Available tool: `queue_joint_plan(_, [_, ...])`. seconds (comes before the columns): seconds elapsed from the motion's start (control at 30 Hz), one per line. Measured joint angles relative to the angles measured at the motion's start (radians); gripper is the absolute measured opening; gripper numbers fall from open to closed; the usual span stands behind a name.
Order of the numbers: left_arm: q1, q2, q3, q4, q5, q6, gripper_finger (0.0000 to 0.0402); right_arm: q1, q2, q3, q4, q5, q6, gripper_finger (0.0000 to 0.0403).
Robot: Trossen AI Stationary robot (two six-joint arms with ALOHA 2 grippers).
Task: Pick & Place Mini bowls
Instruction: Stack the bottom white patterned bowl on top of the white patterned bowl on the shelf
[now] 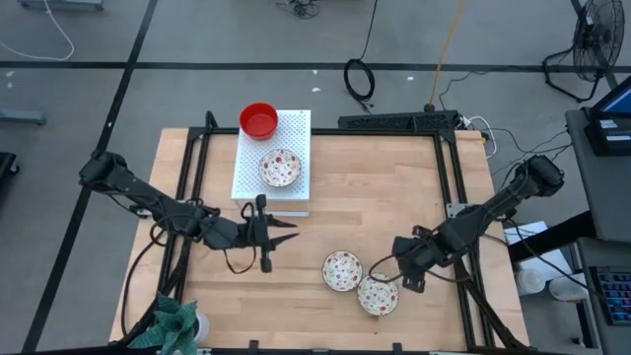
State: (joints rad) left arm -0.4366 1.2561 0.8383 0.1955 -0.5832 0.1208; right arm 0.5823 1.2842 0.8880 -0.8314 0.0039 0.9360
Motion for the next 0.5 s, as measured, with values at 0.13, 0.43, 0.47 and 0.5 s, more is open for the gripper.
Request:
queue_joint_plan(0.13, [0.024, 0.001, 0.000, -0.005, -0.002, -0.050, 0.0088, 0.000, 0.008, -0.028, 0.098, -0.035, 0.017, 0.0193])
queue_joint_plan(0.43, [0.046, 0.001, 0.000, -0.049, -0.001, -0.110, 0.0088, -0.001, 0.008, -0.092, 0.280, -0.035, 0.003, 0.0192])
queue_joint_plan(0.47, [0.046, 0.001, 0.000, -0.050, -0.001, -0.116, 0.0088, -0.001, 0.008, -0.098, 0.291, -0.035, 0.003, 0.0192])
queue_joint_plan(0.5, [0.046, 0.001, 0.000, -0.050, -0.001, -0.116, 0.0088, -0.001, 0.008, -0.102, 0.303, -0.035, 0.002, 0.0192])
